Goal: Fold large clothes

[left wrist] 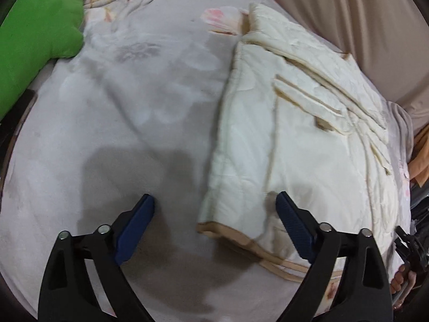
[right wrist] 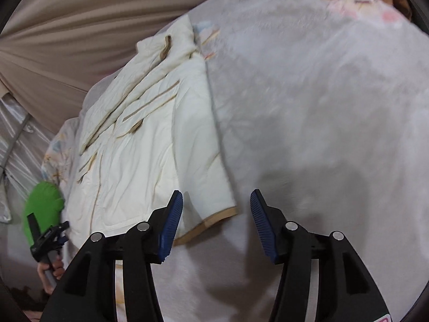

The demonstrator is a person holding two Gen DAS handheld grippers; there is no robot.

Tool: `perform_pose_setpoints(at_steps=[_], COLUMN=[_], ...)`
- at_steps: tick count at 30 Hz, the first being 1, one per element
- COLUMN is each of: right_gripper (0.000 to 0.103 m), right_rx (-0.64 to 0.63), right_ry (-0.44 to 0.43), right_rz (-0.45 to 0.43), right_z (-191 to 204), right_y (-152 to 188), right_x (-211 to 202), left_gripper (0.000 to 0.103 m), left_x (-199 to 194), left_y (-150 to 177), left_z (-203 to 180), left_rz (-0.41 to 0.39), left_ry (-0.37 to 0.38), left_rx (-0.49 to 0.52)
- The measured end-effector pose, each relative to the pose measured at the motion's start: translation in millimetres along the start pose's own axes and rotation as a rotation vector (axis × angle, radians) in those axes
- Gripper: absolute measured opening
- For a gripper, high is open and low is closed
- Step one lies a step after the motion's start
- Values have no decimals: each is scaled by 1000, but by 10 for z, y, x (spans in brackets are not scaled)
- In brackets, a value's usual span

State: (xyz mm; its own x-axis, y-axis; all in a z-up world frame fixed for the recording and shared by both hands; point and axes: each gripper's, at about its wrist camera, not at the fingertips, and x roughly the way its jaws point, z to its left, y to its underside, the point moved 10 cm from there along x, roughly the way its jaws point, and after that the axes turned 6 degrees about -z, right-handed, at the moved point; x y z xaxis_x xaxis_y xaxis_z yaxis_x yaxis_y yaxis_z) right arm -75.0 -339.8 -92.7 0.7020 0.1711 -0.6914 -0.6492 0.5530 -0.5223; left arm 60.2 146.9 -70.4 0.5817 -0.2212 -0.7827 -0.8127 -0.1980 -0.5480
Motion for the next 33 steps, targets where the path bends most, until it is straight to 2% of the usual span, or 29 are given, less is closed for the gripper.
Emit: perform_pose_setpoints(at_steps=[1,2,3,4,5,7,8,11,15,19,23,27,29,33], right_gripper=[54,48,32,20,11,7,6,4,4,4,4,4,4,4], right_rx=[-3,-13,-25,-26,-20,-43,-62,-58,-75,-151,-193,-214,-218,-172], right_ry=[-4,-5,-13,-30,-55,-41,-34,-66,-126,-199,-276,-308,-291,-235], right_rz=[-1,-9,-11,-10,-8,-30,-50,-100,-181,-330,-501,-578,-575,-490], right_z=[54,114,208,284,326,368,387,403,554,814,1094,1292,1346,1335], right_y=[31,45,63,82,82,57,42,-6,-82,-241,-511,-900,-1128,-1627], right_x=[40,56,96,127,134,99,47,-149,-579,-1238,-1833,-1897,-1695,-960], left_gripper=[72,60,56,47,33,19,16,12,9,9,9,10,10,10], left_x=[8,13,14,11,1,-68,-120,-362,-964,-1731,-2131,-1968,-1710,-850], left_y=[17,28,32,23,24,20,6,-43,-112,-342,-651,-1116,-1347,-1874], left_z=[-59,-114,-168,-201,-238,-312,-333,-406,-587,-709,-844,-1046,-1078,-1103], left_rz=[11,21,26,24,22,11,-6,-61,-151,-324,-449,-485,-466,-391], left_ry=[23,47,63,66,74,88,81,108,228,314,327,313,271,146], left_rx=[2,6,9,17,24,31,41,42,35,40,91,151,162,167])
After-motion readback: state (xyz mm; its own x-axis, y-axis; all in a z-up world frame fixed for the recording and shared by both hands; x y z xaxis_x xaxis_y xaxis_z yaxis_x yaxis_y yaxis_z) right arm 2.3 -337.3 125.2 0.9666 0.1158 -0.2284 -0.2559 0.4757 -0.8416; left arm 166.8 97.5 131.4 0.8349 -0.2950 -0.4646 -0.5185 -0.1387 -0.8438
